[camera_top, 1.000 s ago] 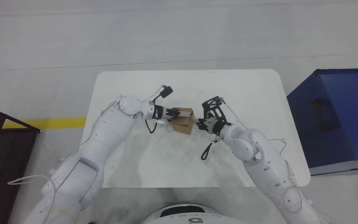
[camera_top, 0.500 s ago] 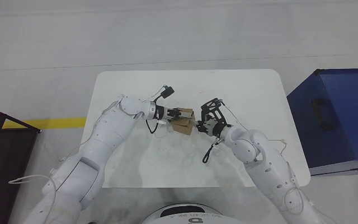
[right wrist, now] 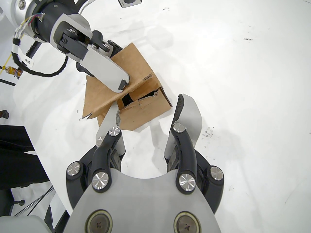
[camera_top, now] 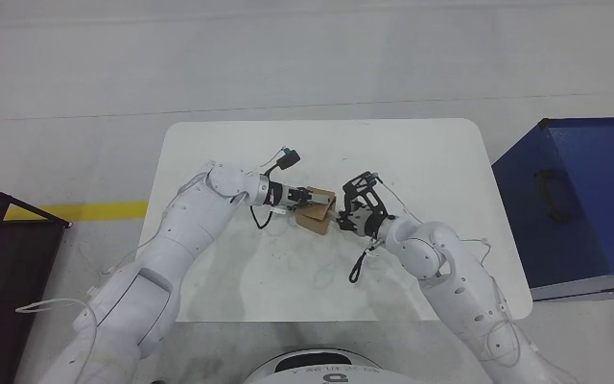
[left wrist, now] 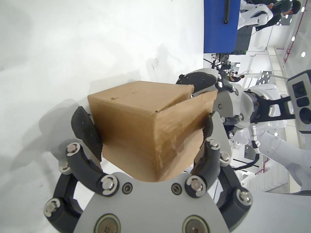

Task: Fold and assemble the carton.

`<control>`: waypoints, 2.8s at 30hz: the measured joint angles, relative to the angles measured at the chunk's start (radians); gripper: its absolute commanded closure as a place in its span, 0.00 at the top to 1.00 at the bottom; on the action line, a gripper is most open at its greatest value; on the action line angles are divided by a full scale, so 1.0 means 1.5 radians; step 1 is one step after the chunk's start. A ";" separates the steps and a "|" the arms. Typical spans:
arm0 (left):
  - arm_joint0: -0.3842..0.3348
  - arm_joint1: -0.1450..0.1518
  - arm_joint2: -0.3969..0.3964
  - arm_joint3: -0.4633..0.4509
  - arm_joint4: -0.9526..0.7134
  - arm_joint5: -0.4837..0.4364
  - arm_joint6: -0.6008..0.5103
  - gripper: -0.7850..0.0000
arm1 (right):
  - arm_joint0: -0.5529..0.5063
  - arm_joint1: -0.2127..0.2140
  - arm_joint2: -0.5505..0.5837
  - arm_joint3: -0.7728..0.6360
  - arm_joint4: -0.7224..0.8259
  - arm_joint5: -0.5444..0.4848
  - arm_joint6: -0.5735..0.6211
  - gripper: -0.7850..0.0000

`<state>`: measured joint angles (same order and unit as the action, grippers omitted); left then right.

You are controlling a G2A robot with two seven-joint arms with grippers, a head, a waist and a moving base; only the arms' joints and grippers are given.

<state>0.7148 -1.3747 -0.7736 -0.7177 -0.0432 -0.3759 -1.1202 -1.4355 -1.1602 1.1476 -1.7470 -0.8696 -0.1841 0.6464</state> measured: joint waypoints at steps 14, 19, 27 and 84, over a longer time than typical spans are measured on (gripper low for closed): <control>-0.014 -0.007 0.012 0.012 0.021 0.001 0.003 1.00 | -0.009 0.007 0.016 -0.013 0.000 -0.007 0.033 0.73; -0.019 -0.009 0.018 0.016 0.034 0.002 0.004 1.00 | -0.014 0.009 0.046 -0.016 0.012 0.024 0.003 0.87; -0.024 -0.011 0.021 0.021 0.041 -0.001 0.006 1.00 | -0.009 0.003 0.038 -0.012 0.026 0.071 -0.044 0.95; -0.017 -0.005 0.001 0.003 0.052 0.003 0.005 1.00 | 0.052 -0.008 0.008 0.044 0.027 0.150 -0.014 0.91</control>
<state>0.6886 -1.3829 -0.7725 -0.7127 0.0342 -0.3708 -1.1122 -1.3575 -1.1716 1.1596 -1.6812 -0.8288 0.0411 0.6258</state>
